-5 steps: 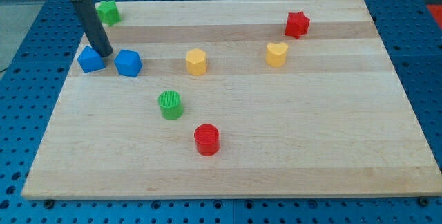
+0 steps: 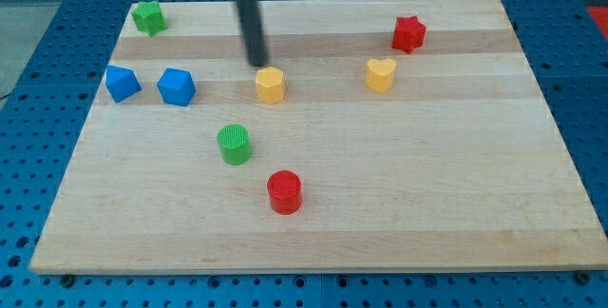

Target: Push the yellow heart down a bit

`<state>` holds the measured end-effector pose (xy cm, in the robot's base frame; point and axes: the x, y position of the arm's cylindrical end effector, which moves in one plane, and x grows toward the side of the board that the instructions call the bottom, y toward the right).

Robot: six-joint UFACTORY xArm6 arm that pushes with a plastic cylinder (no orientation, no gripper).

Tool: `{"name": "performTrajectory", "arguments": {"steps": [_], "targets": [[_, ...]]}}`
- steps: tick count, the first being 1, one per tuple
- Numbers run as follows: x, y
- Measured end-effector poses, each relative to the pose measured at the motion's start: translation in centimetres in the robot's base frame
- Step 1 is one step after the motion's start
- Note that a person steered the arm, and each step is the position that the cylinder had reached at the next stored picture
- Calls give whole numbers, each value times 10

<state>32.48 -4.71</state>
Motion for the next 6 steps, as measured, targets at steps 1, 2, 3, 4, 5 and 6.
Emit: {"name": "performTrajectory", "arguments": {"steps": [1, 2, 3, 4, 5, 6], "targets": [[0, 96], [-3, 144], [-8, 149], [-2, 162], [11, 163], [10, 163]]}}
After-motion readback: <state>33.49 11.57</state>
